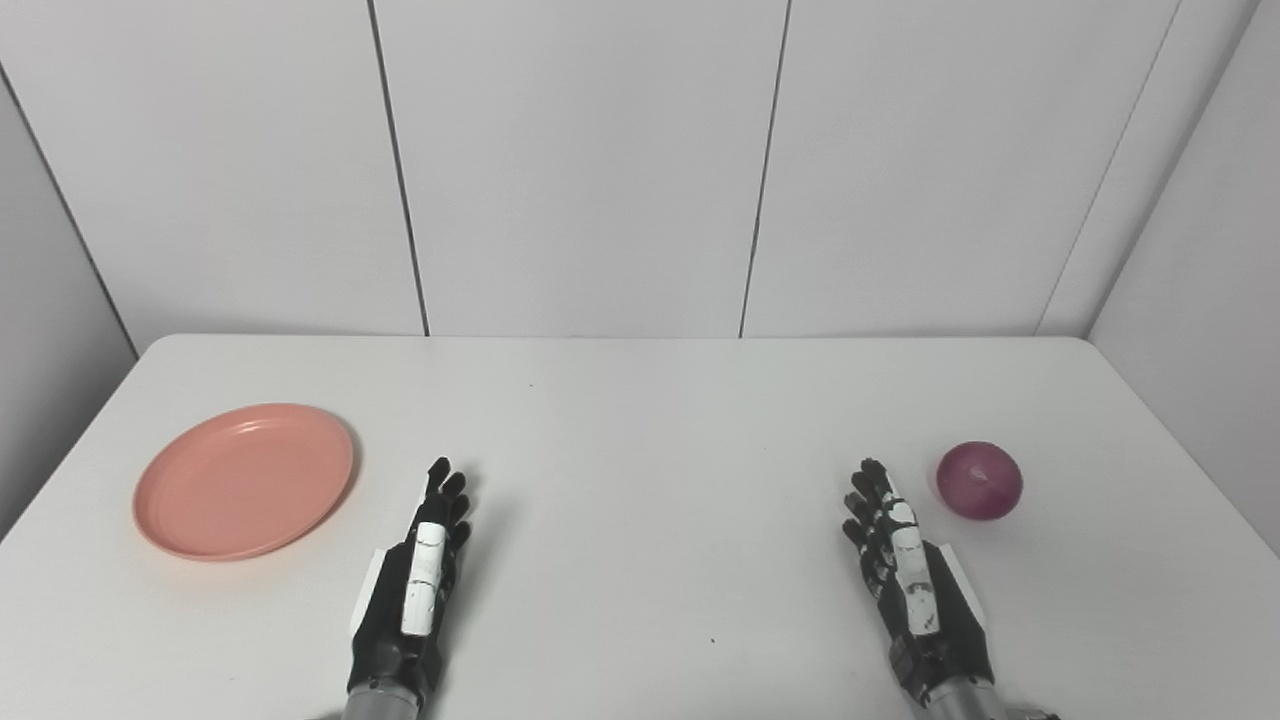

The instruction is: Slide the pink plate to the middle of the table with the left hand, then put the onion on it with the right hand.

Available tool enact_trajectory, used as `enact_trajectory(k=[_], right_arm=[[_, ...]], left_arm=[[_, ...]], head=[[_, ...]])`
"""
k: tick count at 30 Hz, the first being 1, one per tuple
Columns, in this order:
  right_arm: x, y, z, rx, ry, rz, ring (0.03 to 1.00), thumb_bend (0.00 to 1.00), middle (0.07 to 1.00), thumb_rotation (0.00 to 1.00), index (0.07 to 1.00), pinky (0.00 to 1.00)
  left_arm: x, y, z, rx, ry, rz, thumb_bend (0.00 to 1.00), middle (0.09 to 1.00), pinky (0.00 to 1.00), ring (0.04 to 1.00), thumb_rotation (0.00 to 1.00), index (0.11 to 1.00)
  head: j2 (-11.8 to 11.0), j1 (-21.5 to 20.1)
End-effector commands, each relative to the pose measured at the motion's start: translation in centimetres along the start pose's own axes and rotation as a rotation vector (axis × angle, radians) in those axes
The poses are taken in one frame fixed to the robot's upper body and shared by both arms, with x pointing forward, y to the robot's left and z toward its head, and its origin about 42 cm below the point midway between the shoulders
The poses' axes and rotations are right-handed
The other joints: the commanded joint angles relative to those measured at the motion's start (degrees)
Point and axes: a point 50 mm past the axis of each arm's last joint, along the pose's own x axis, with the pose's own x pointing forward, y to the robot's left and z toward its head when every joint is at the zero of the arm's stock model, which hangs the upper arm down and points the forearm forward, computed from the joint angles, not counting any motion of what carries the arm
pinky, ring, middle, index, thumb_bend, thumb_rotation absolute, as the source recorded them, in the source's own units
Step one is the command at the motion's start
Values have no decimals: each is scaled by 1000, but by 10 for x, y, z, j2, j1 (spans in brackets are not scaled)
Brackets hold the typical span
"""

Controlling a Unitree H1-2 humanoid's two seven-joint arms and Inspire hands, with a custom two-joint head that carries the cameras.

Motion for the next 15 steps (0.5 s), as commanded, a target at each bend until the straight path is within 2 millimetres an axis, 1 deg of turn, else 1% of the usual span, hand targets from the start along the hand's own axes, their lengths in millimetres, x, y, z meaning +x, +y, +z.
enact_trajectory(k=[1,2,3,4,5,6,7,9,12,13,15], right_arm=[[1,1,-2,15,16,34,1000,923,1000,1000,995,1000],[1,-2,-3,15,16,34,1000,922,1000,1000,995,1000],[0,-4,-3,15,16,34,1000,923,1000,1000,997,1000],[0,-7,-4,15,16,35,1000,923,1000,1000,997,1000],[-1,-10,-4,16,16,36,1000,923,1000,1000,999,1000],[-2,-14,-5,17,15,37,1000,923,1000,1000,1000,1000],[-3,-16,-5,18,14,37,1000,922,1000,1000,1000,1000],[-5,-25,-6,16,15,42,1000,913,1000,1000,1000,1000],[-7,-35,-8,14,19,48,1000,899,1000,1000,1000,1000],[-7,-38,-9,13,21,51,1000,895,1000,1000,1000,1000],[-7,-43,-12,15,23,59,1000,885,1000,1000,1000,1000]], left_arm=[[-8,-5,-2,-5,-21,11,824,1000,1000,1000,1000,1000],[-8,-7,-3,-8,-22,11,824,1000,1000,1000,1000,1000],[-8,-8,-3,-10,-24,10,820,1000,1000,1000,1000,1000],[-8,-12,-4,-18,-24,13,819,1000,1000,1000,1000,1000],[-8,-14,-4,-23,-24,15,814,1000,1000,1000,1000,1000],[-8,-17,-4,-27,-27,20,811,1000,1000,1000,1000,1000],[-7,-19,-4,-29,-29,23,802,1000,1000,1000,1000,1000],[-6,-25,-4,-37,-40,36,786,1000,1000,1000,1000,1000],[-4,-30,-4,-52,-46,55,779,1000,1000,1000,1000,1000],[-3,-32,-4,-55,-48,61,779,1000,1000,1000,1000,1000],[-2,-35,-5,-60,-54,70,775,1000,1000,1000,1000,1000]], head=[[-1,4],[-7,21],[-7,21],[-15,43],[-16,46],[-22,62],[-22,62],[-35,90],[-45,109],[-53,121],[-61,134]])
